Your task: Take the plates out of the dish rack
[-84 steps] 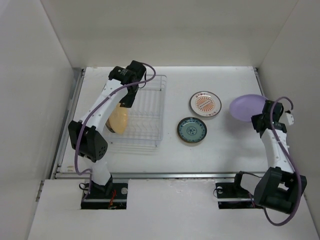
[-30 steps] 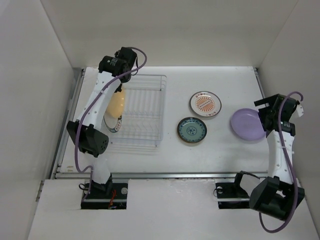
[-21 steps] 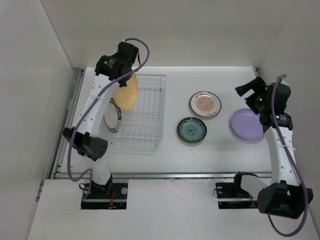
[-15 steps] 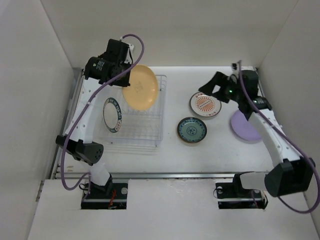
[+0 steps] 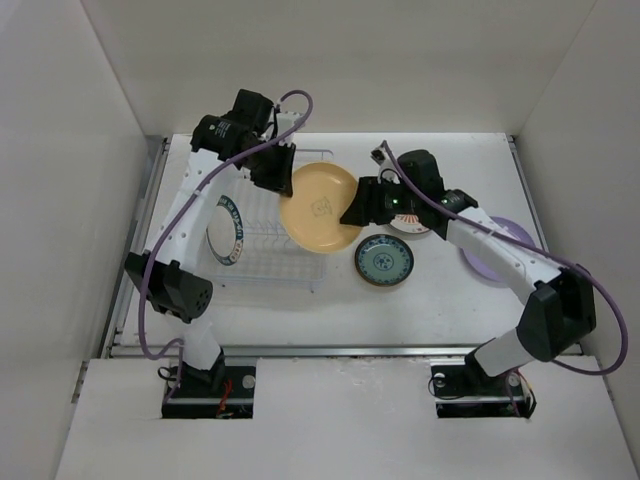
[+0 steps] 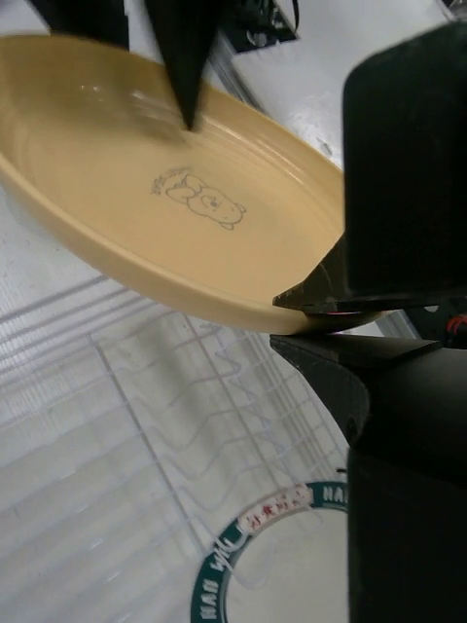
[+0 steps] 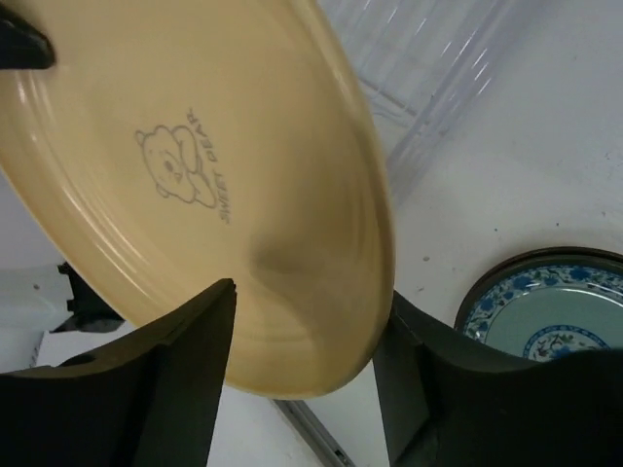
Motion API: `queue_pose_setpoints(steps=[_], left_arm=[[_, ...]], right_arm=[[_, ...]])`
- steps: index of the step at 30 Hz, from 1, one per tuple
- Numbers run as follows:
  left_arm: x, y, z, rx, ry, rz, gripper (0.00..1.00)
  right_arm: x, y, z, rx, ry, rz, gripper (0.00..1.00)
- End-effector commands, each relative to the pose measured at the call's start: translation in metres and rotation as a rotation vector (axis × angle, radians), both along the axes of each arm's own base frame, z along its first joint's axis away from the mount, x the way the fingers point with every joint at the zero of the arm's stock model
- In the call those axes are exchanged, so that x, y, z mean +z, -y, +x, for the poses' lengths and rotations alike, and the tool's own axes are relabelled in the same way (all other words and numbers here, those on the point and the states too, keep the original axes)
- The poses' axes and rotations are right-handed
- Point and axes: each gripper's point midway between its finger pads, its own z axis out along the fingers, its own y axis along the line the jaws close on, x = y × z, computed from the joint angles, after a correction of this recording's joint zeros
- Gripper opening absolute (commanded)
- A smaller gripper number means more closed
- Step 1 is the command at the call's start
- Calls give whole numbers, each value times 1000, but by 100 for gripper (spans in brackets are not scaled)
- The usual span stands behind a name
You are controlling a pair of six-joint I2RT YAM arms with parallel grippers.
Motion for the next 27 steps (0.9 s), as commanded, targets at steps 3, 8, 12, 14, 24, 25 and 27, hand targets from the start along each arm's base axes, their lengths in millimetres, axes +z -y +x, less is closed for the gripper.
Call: queue_pose_setpoints(steps=[3, 8, 12, 14, 24, 25, 27], left_arm=[[16, 3, -8, -32, 32, -51, 0], [20, -25, 5, 73, 126, 95, 48], [36, -52, 14, 196, 221, 211, 100], [42, -81, 24, 315, 282, 331, 100], [10, -186, 14, 537, 219, 945, 100], [0, -191, 13, 535, 193, 964, 100], [-19, -201, 8, 545, 111, 939, 100]], right_arm=[[23, -7, 28, -72, 81, 34, 4], [27, 18, 51, -265, 74, 7, 0], [17, 60, 69, -444, -5, 14, 0], [18, 84, 75, -538, -38, 44, 0], [-50, 330, 23, -1418, -253, -83, 0], [-40, 330, 21, -1428, -232, -54, 0], [-44, 366, -8, -1590, -209, -79, 0]])
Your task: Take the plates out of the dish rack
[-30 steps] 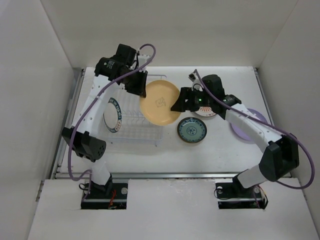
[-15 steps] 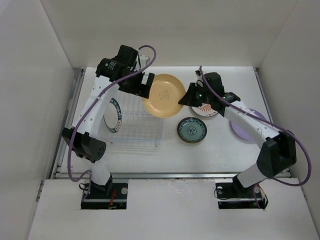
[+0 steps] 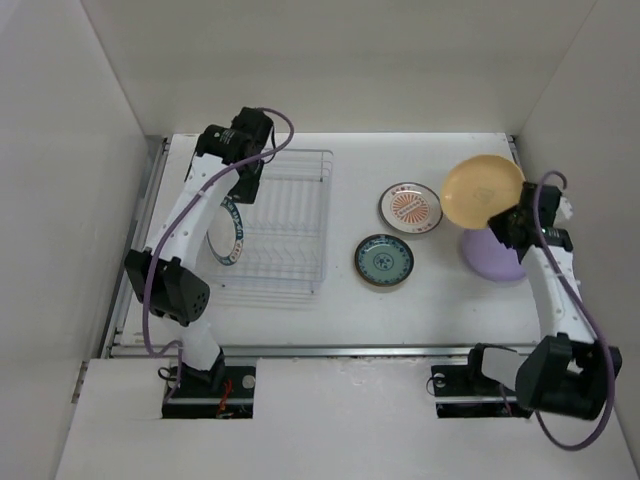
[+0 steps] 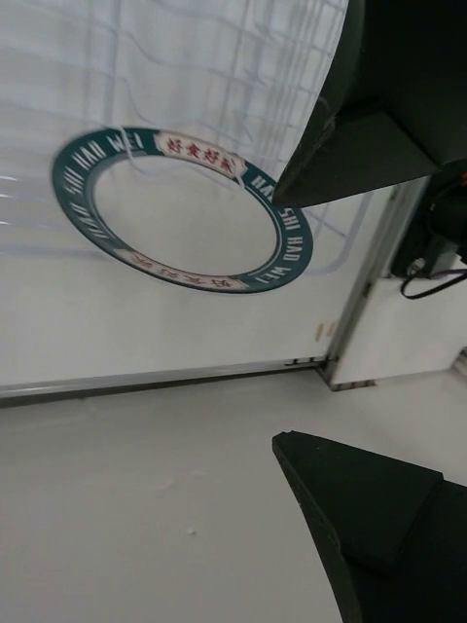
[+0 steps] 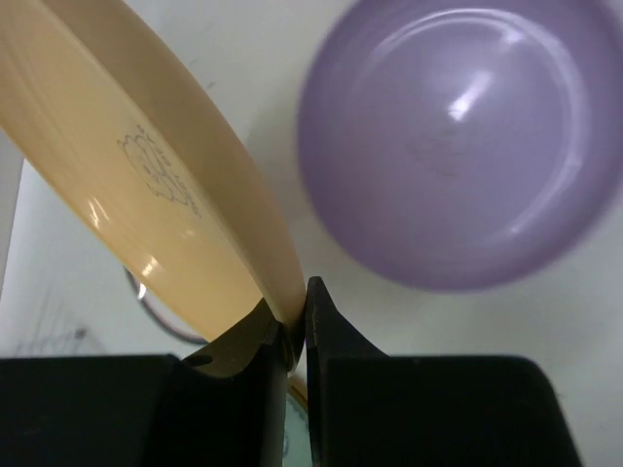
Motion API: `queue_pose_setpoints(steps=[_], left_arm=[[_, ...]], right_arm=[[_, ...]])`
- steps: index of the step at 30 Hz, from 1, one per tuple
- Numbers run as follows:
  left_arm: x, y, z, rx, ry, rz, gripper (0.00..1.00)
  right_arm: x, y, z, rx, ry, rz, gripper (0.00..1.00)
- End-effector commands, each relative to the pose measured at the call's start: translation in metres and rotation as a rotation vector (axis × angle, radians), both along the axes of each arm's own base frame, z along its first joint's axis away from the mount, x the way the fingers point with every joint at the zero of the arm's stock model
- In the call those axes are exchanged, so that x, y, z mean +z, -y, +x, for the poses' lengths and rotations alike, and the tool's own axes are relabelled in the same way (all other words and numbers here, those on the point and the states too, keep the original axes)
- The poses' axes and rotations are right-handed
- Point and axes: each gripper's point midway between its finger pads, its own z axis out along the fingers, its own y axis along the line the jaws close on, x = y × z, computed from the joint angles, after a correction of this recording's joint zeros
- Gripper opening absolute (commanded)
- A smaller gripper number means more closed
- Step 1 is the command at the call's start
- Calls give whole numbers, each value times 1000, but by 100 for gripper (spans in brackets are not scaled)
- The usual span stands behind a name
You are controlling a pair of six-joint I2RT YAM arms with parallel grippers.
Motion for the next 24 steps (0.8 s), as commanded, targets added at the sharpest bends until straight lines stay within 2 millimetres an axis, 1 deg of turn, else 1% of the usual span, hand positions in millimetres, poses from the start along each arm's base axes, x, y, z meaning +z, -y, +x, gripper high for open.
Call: queue_pose_setpoints(steps=[1, 2, 3, 5, 6, 7, 8, 9, 10, 11, 12, 13, 14, 15, 17, 18, 19, 20, 21, 22, 23, 24], left_arm=[[-27, -33, -20, 100, -119, 39, 100], [-34, -33, -23, 104, -142, 18, 100], [-39, -35, -25, 108, -161, 9, 99], [-46, -39, -27, 121, -170, 11, 99], [-50, -38, -27, 117, -174, 1, 99], [-53, -42, -28, 129, -182, 3, 99], [-57, -40, -28, 125, -189, -10, 99], [-58, -41, -28, 132, -193, -25, 99], [-63, -41, -29, 133, -211, -20, 97], [-64, -42, -29, 138, -215, -33, 97], [-65, -41, -29, 135, -218, -41, 96], [-68, -41, -29, 136, -226, -39, 96], [-68, -41, -29, 136, -226, -39, 96], [-68, -41, -29, 136, -226, -39, 96], [-68, -41, -29, 136, -226, -39, 96], [-66, -40, -27, 135, -218, -41, 96], [-65, -41, -27, 128, -222, -38, 96], [-65, -41, -27, 128, -222, -38, 96], [-65, -41, -27, 128, -222, -38, 96], [-65, -41, -27, 128, -222, -38, 96], [-65, -41, -27, 128, -222, -38, 96], [-65, -41, -27, 128, -222, -38, 96]], right_arm=[[6, 45, -43, -270, 5, -56, 0], [6, 59, -52, -336, 12, -72, 0], [1, 63, -65, -371, -2, -74, 0], [-4, 72, -75, -445, -17, -71, 0], [-9, 80, -82, -489, -39, -88, 0], [-20, 82, -88, -512, -74, -84, 0], [-23, 84, -90, -530, -79, -75, 0], [-26, 87, -91, -539, -91, -74, 0], [-24, 87, -87, -533, -83, -68, 0], [-25, 88, -87, -536, -82, -57, 0], [-29, 85, -85, -525, -98, -45, 1], [-27, 82, -80, -506, -90, -15, 4], [-33, 81, -79, -498, -106, 12, 6], [-36, 78, -77, -482, -113, 41, 6], [-44, 64, -70, -438, -125, 136, 7], [-54, 56, -68, -426, -135, 195, 7], [-54, 56, -67, -433, -133, 201, 7], [-60, 52, -68, -426, -134, 240, 9], [-68, 52, -70, -440, -154, 261, 13], [-71, 53, -68, -440, -156, 262, 16], [-76, 54, -72, -450, -168, 266, 19], [-77, 55, -70, -450, -167, 265, 23]])
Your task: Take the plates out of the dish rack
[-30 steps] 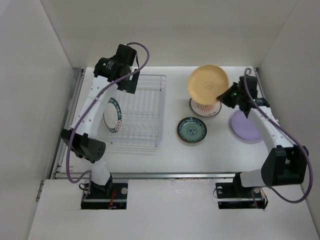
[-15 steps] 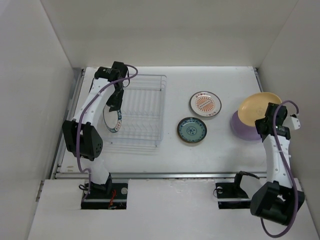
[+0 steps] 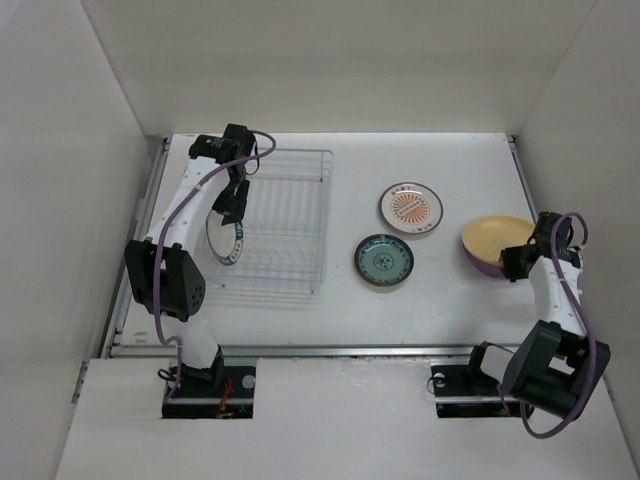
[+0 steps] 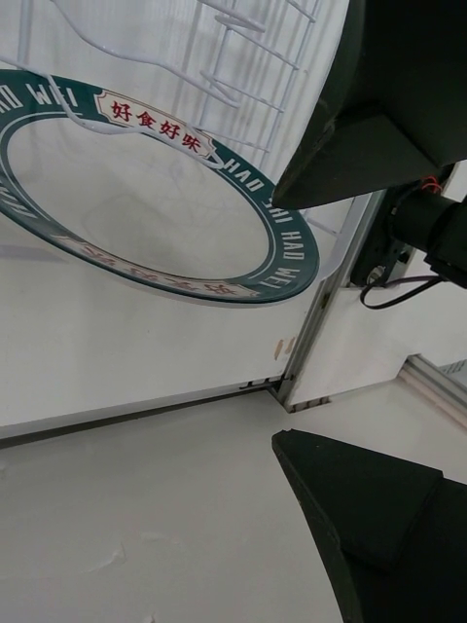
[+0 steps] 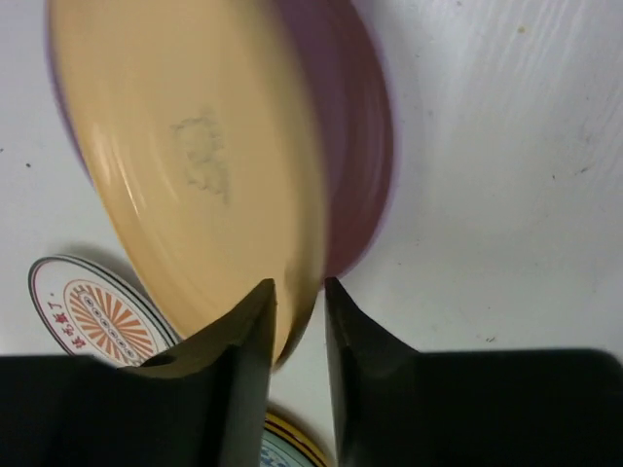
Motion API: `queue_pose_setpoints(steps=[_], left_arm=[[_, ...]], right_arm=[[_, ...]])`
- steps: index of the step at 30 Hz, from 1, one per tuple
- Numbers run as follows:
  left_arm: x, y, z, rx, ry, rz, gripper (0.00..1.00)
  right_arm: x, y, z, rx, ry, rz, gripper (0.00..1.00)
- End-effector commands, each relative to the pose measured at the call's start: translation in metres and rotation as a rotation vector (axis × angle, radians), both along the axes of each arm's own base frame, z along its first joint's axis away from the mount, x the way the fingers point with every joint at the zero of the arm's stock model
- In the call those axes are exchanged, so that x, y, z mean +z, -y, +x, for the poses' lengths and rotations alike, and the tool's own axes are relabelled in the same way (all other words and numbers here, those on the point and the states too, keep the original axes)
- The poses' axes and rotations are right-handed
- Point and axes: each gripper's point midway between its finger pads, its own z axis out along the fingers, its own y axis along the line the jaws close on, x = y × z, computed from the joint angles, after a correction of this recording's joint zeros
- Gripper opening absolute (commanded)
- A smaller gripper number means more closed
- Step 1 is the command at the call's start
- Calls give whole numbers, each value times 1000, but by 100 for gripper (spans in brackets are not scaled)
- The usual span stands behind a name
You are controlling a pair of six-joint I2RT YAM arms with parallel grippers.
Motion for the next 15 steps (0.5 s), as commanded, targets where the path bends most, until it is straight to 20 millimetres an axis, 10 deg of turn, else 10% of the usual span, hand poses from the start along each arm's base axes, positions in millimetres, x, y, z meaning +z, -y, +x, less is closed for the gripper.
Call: queue_pose_setpoints(steps=[1, 8, 15], left_arm=[[6, -2, -2, 10, 14, -6, 96], [1, 1, -4, -4, -8, -29, 96], [-5, 3, -5, -5, -28, -35, 94]], right_arm=[[1, 1, 11, -19, 58, 35, 34], [8, 8, 4, -32, 40, -1, 77], [31, 2, 9, 21, 125, -23, 80]])
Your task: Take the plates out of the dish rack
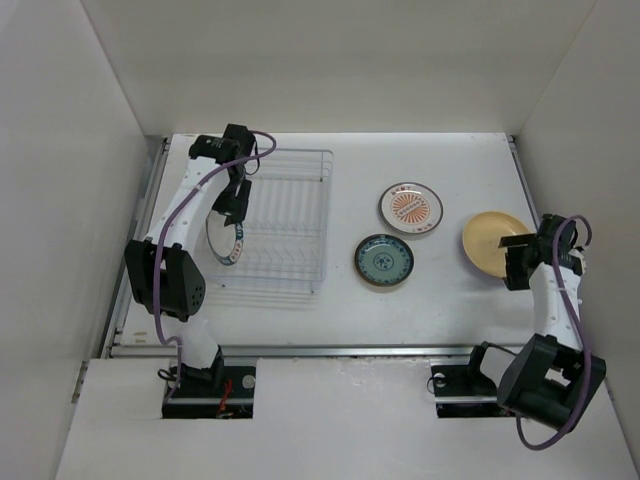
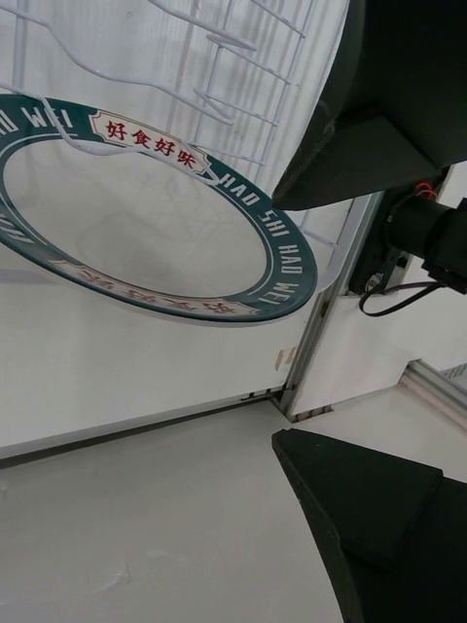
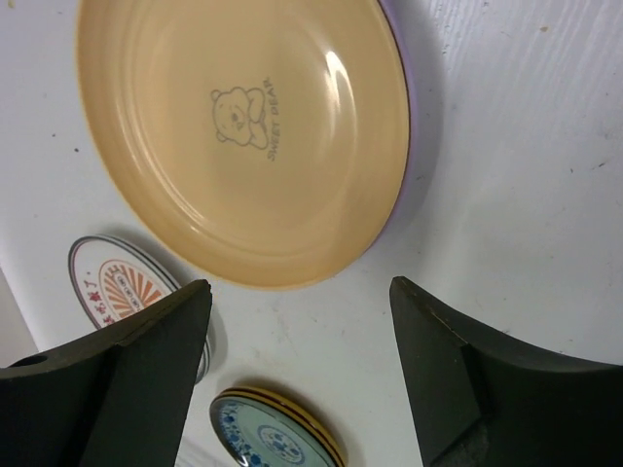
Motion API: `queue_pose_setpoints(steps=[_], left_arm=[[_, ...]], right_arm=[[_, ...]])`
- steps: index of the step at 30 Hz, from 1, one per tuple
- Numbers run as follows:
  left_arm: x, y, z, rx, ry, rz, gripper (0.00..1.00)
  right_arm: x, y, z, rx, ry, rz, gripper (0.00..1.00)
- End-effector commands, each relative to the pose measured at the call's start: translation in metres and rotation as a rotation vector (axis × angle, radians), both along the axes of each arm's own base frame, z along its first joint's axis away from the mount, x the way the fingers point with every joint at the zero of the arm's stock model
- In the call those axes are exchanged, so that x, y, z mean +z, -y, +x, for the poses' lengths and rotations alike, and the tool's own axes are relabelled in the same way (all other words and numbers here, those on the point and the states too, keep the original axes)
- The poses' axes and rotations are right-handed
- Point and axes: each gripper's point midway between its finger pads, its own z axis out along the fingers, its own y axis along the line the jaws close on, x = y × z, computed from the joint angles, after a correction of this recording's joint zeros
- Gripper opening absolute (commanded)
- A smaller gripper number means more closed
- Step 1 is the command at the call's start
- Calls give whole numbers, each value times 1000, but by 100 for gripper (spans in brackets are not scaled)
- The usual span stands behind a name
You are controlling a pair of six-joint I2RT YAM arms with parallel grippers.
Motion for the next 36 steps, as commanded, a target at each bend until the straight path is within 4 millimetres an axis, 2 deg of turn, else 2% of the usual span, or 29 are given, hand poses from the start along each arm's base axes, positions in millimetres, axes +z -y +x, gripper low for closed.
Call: queue_pose_setpoints(steps=[1, 8, 11, 13, 14, 17, 18, 19, 20, 22, 24, 28, 32, 34, 36], left_arm=[[-2, -3, -5, 2, -19, 0, 93], [-14, 0, -9, -1, -50, -15, 76], [-23, 2, -12, -5, -71, -31, 66], [-33, 7, -12, -8, -103, -51, 59], [-33, 4, -12, 1, -103, -52, 50], [-41, 4, -11, 18, -123, -62, 32], [-40, 6, -12, 16, -130, -78, 26], [-36, 4, -9, 26, -115, -83, 14], [-35, 5, -10, 33, -115, -93, 9], [-22, 6, -6, 31, -78, -102, 0], [-9, 7, -2, 37, -37, -113, 0], [30, 24, 14, 7, 103, -221, 0], [69, 26, 23, 3, 229, -252, 0], [86, 26, 23, -3, 286, -264, 0], [101, 31, 24, -10, 333, -302, 0]], right_arm=[[30, 4, 15, 29, 108, -40, 80], [48, -12, 32, 142, 211, -6, 80], [62, -12, 32, 153, 249, -37, 80], [79, -9, 32, 166, 281, -94, 80], [76, -8, 29, 173, 260, -106, 80], [93, -5, 28, 187, 266, -159, 80], [97, -8, 30, 208, 272, -171, 80], [97, -8, 30, 209, 272, -171, 80], [104, -11, 33, 220, 286, -177, 80], [109, -10, 34, 227, 294, -189, 80], [115, -15, 42, 253, 322, -183, 80], [128, -23, 52, 330, 356, -203, 80], [148, -40, 61, 449, 425, -229, 79], [169, -60, 69, 556, 503, -246, 79], [178, -77, 74, 661, 554, -267, 78]])
